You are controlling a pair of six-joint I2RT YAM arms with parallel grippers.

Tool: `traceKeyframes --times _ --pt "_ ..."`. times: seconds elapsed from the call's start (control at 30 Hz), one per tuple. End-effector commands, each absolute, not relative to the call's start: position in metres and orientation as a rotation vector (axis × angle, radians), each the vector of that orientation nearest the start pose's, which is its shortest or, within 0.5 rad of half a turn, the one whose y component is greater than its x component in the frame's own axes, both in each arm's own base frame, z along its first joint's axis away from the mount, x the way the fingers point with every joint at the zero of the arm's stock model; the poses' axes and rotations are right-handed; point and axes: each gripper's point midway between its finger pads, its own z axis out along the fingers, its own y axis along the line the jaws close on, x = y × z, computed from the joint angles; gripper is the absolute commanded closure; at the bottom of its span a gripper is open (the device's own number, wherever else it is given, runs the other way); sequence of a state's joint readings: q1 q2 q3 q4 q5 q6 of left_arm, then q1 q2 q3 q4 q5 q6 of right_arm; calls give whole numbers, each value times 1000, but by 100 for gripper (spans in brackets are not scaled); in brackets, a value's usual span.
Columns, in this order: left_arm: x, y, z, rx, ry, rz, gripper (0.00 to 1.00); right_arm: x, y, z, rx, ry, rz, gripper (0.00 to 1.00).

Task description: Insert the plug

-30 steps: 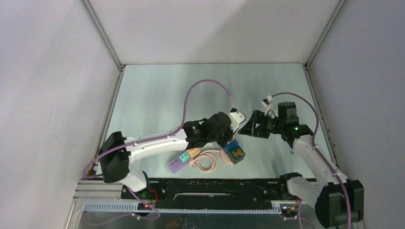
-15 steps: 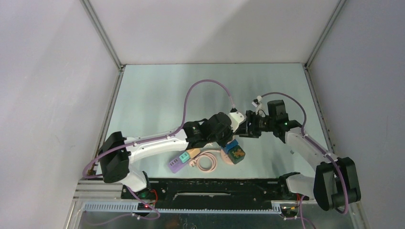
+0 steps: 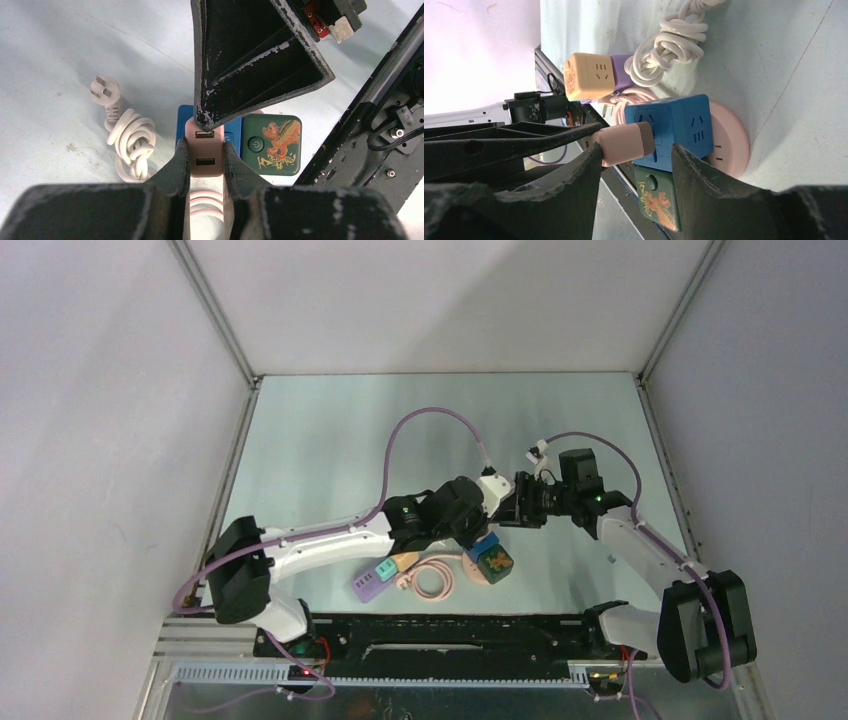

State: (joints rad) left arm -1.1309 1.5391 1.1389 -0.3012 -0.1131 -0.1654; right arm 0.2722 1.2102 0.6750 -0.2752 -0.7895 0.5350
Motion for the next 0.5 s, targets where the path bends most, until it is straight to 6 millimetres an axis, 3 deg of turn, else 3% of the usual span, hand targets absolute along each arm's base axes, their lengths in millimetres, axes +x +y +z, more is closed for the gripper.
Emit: traceKeyframes --times 0.0,0.47 --pt "154 -331 58 1172 2374 -377 100 212 189 98 -60 2593 1115 47" --pt "151 -316 40 1154 2404 -311 100 202 188 97 -102 2612 1056 56"
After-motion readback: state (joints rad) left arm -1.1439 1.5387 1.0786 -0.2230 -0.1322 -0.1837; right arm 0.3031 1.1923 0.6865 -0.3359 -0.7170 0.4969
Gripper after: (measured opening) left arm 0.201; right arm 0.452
